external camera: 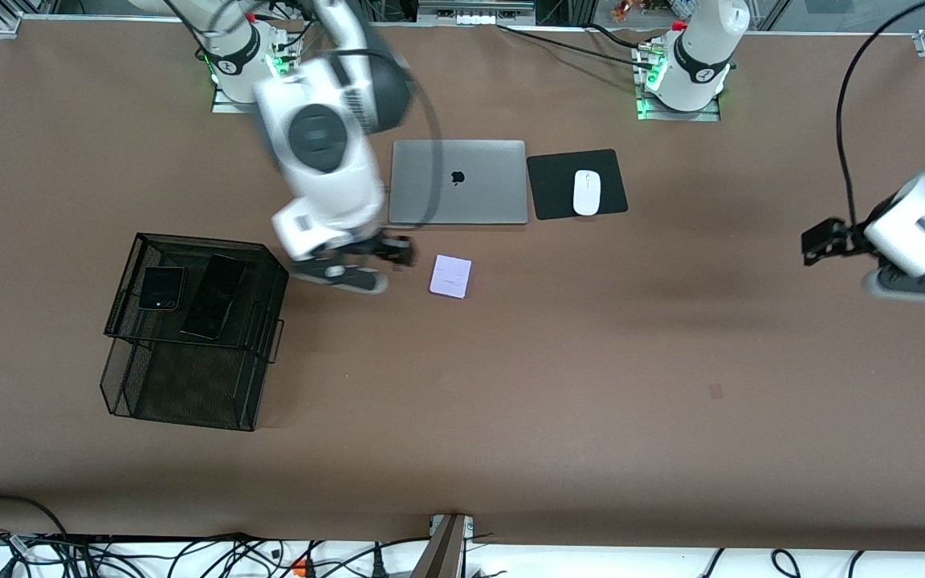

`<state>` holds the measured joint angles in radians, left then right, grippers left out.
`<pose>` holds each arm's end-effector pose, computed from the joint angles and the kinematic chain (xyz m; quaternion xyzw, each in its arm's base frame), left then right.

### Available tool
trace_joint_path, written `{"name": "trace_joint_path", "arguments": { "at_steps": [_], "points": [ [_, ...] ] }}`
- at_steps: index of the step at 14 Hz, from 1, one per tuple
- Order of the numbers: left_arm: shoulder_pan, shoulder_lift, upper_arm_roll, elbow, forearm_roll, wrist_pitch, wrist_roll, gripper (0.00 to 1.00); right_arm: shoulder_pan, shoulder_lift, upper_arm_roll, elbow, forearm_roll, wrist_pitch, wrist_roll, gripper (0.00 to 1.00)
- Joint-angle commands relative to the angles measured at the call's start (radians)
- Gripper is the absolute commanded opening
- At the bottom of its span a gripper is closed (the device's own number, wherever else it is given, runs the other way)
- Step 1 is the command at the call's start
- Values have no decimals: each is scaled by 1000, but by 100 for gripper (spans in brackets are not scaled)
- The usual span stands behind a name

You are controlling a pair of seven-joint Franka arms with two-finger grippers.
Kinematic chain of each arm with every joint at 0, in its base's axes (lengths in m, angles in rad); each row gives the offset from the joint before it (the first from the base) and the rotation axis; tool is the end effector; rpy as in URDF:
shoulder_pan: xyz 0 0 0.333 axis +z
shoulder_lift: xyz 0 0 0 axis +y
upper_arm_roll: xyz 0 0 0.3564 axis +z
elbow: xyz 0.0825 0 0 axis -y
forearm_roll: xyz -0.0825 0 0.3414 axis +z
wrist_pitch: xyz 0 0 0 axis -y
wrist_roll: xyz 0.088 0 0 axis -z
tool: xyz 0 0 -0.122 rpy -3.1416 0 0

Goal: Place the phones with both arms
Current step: 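Grasp the HUAWEI phone with the right gripper while the left gripper withdraws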

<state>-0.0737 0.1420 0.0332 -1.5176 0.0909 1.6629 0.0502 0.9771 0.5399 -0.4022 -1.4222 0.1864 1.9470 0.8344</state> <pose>0.5678 -0.0142 0.6049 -0.9976 0.0496 -0.0015 0.0476 0.5320 0.4317 0.4397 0.9906 -0.1352 0.0197 0.0015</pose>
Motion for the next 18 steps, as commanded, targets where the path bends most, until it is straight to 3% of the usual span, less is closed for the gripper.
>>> {"name": "trace_joint_path", "arguments": {
  "at_steps": [1, 8, 13, 18],
  "points": [
    [2, -137, 19, -197, -22, 107, -13, 100, 21, 106, 61, 62, 16, 100, 142, 100],
    [26, -125, 7, -187, -22, 95, -10, 100, 66, 270, 72, 10, 19, 297, 155, 100],
    [14, -122, 5, -174, -20, 97, -21, 100, 66, 288, 74, -92, 16, 447, 108, 100],
    [15, -121, 2, -164, -22, 95, -21, 100, 66, 315, 88, -98, 19, 489, 104, 100]
  ]
}}
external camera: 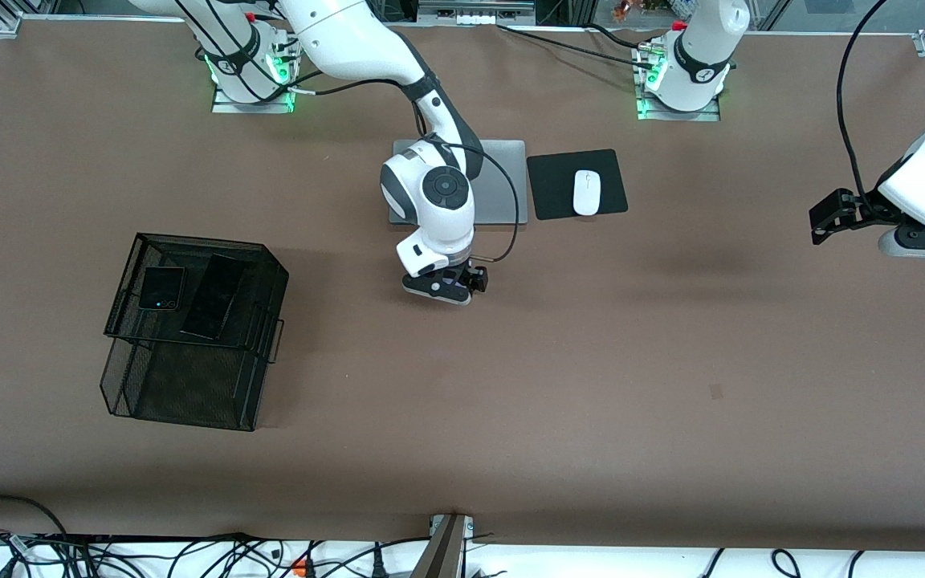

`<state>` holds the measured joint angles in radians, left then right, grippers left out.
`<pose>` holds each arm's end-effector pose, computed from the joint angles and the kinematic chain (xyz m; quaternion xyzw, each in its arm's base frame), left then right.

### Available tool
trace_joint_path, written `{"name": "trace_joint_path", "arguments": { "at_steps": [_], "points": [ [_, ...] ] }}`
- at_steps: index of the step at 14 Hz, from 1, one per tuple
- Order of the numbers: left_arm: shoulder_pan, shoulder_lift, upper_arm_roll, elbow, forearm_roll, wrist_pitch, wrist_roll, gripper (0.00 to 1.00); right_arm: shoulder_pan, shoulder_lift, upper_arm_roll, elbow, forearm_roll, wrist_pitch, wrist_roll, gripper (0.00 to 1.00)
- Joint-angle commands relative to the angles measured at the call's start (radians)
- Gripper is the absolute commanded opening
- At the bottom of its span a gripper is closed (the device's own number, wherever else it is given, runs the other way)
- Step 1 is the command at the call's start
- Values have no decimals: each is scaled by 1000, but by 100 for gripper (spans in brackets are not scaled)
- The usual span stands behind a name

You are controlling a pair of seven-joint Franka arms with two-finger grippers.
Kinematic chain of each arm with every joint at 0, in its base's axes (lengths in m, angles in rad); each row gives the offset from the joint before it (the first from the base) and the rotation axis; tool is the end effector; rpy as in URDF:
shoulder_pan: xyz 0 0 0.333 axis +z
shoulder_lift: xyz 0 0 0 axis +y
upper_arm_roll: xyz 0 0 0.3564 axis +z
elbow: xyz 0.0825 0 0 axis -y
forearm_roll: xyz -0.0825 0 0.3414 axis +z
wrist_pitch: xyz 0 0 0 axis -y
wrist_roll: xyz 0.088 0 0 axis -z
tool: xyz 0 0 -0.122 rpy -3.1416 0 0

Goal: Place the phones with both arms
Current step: 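Carry the HUAWEI phone into the organizer with the right gripper and release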

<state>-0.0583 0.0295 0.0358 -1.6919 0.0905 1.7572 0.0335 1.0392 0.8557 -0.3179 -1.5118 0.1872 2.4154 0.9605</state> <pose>0.5353 -0.0030 0.5988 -0.9982 0.0356 -0.0176 0.0452 0.5041 0.5118 0.2213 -0.9892 0.1292 -0.0699 0.0006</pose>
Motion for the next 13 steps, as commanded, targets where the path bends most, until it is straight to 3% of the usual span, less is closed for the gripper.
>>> {"name": "trace_joint_path", "arguments": {
  "at_steps": [1, 4, 5, 6, 7, 8, 13],
  "points": [
    [0, -3, 0, 14, -20, 1, -4, 100, 4, -1, 8, -8, 18, 22, -22, 100],
    [2, -2, 0, 12, -21, 1, -3, 100, 4, 5, 10, -8, 18, 24, -22, 100],
    [2, -2, 0, 12, -21, 1, -3, 100, 4, 5, 10, -8, 18, 25, -25, 89],
    [2, -2, 0, 12, -21, 1, -3, 100, 2, 0, 10, -8, 17, 24, -35, 56],
    [3, -2, 0, 12, -21, -1, -3, 100, 1, -3, 10, -7, 18, 19, -49, 32],
    [3, -2, 0, 12, -21, -1, -4, 100, 1, -7, 10, -4, 18, 16, -57, 21],
    [3, -3, 0, 12, -21, -13, -4, 100, -28, -137, -4, 22, 20, -194, -107, 16]
  ]
}}
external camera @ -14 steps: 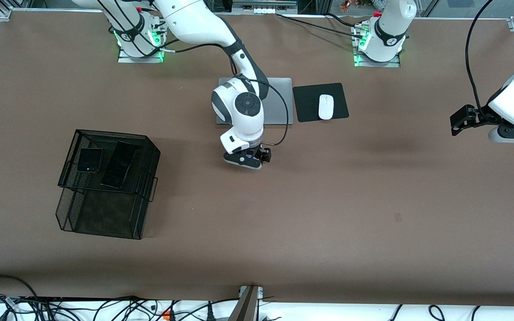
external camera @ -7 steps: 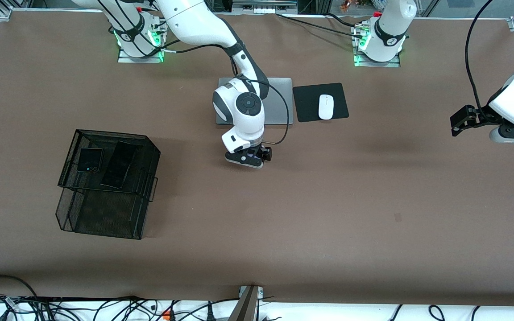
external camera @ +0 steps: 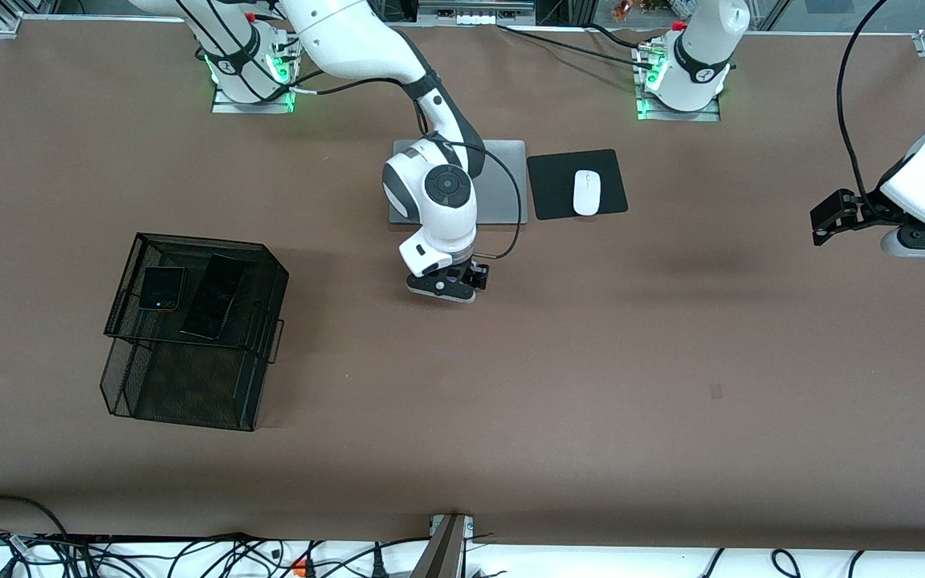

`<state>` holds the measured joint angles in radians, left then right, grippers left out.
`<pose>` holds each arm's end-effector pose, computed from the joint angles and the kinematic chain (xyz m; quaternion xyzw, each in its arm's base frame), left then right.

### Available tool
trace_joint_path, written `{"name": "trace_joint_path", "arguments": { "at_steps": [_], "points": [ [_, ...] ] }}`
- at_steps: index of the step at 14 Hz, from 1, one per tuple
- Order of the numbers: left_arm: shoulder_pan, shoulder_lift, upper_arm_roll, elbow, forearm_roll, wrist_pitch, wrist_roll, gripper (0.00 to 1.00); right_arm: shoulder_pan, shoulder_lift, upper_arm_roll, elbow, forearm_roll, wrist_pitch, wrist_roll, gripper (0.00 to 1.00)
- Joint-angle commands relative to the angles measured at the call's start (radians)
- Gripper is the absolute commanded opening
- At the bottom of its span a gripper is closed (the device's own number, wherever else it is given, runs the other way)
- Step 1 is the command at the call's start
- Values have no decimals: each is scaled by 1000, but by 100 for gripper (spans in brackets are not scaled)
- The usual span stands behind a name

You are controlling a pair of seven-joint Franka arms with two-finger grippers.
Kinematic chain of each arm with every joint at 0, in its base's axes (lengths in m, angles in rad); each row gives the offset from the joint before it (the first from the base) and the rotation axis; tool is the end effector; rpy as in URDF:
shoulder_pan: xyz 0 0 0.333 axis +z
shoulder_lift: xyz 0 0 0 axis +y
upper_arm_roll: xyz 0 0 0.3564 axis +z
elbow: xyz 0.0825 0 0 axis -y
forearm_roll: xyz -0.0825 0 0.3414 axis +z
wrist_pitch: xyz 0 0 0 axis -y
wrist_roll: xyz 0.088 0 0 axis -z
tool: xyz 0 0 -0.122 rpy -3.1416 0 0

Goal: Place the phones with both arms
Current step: 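Carry the HUAWEI phone into the organizer with the right gripper and release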

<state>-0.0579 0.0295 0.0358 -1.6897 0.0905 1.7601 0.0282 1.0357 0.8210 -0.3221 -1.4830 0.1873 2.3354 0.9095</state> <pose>0.5359 -0.0028 0.6001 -0.9982 0.0327 -0.0203 0.0452 0.5064 0.5128 0.2496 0.9924 -0.1074 0.0592 0.0036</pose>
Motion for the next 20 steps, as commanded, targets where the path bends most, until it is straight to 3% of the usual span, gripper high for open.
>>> {"name": "trace_joint_path", "arguments": {
  "at_steps": [1, 6, 9, 16, 20],
  "points": [
    [3, -3, 0, 10, -21, -28, 2, 100, -55, -149, 0, -7, 21, -163, -92, 16],
    [1, -3, -2, 13, -21, -33, 1, 100, -274, -295, -2, 7, 18, -434, -448, 16],
    [1, -3, -4, 15, -21, -33, 1, 100, -444, -287, -5, 130, 8, -577, -668, 16],
    [-2, -5, -5, 15, -21, -34, 1, 100, -738, -140, -6, 301, -54, -506, -1090, 16],
    [0, -5, -5, 15, -21, -34, 2, 100, -776, -24, 1, 334, -40, -351, -1121, 16]
  ]
}}
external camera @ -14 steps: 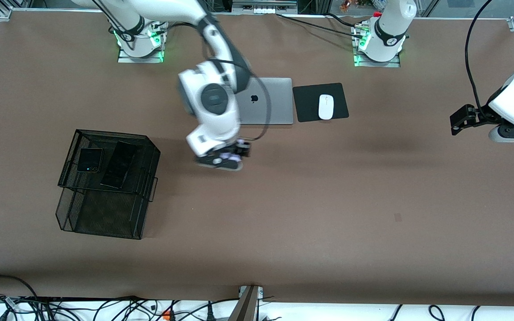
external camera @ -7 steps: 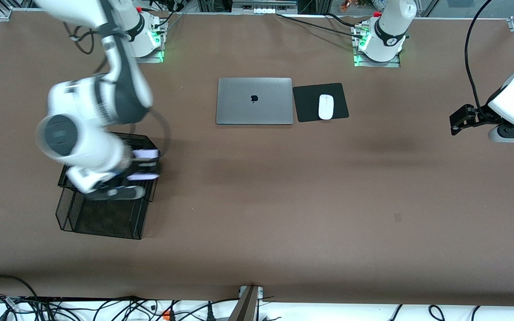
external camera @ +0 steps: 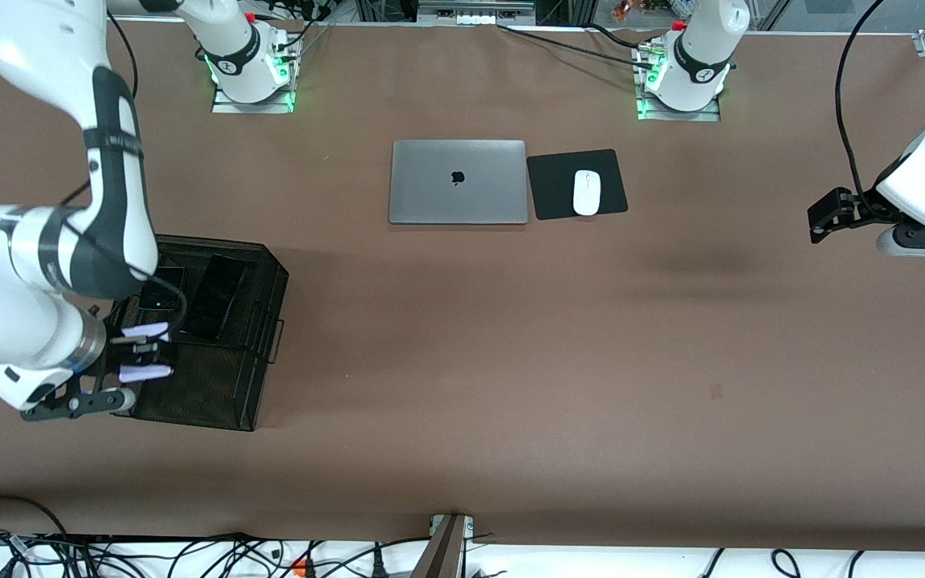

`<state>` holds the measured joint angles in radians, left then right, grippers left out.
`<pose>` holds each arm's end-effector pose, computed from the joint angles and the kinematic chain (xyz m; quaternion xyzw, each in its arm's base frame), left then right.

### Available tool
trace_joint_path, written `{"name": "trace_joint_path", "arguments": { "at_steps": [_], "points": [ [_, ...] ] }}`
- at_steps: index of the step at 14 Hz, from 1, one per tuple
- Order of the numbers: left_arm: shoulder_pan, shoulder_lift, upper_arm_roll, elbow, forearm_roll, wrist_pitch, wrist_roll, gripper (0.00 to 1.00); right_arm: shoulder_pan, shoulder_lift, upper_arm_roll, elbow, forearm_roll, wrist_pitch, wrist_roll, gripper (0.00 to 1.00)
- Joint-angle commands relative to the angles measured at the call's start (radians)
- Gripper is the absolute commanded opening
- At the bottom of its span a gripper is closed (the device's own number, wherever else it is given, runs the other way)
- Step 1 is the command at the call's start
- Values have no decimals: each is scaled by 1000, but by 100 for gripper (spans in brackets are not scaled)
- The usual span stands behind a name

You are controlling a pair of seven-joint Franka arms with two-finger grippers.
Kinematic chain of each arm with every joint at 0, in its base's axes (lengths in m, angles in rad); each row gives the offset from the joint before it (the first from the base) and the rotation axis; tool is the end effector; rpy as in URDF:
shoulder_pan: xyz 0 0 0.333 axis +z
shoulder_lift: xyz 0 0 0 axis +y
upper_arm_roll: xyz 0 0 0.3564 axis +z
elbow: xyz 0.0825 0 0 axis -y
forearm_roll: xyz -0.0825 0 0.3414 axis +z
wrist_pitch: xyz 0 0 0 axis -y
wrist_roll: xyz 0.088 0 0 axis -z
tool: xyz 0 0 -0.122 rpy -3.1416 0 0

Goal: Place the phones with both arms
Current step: 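Carry the HUAWEI phone into the organizer with the right gripper and release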

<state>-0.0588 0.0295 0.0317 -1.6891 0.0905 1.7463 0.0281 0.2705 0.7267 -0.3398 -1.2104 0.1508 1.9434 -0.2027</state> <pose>0.5343 -0.0053 0.5991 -0.9983 0.0349 -0.0138 0.0451 0.7338 0.0358 0.3957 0.9955 0.0832 0.0165 0.0427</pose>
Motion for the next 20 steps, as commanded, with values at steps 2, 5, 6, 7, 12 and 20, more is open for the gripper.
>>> {"name": "trace_joint_path", "arguments": {
  "at_steps": [2, 5, 6, 7, 12, 20],
  "points": [
    [0, -5, -1, 14, -21, -27, 4, 100, -22, 120, 21, 60, 44, 98, -9, 16],
    [-1, -5, -1, 14, -21, -28, 3, 100, -25, 146, 22, 25, 62, 109, -11, 20],
    [0, -5, -1, 14, -21, -28, 3, 100, -27, 148, 21, 5, 73, 129, -9, 33],
    [0, -5, -1, 14, -21, -28, 3, 100, -27, 148, 21, -18, 90, 156, -9, 62],
    [0, -5, -1, 14, -21, -34, 3, 100, -33, 99, 15, -26, 115, 99, -12, 100],
    [-1, -3, -1, 16, -23, -33, 3, 100, -11, -203, -30, -88, -28, -290, 0, 100]
  ]
}}
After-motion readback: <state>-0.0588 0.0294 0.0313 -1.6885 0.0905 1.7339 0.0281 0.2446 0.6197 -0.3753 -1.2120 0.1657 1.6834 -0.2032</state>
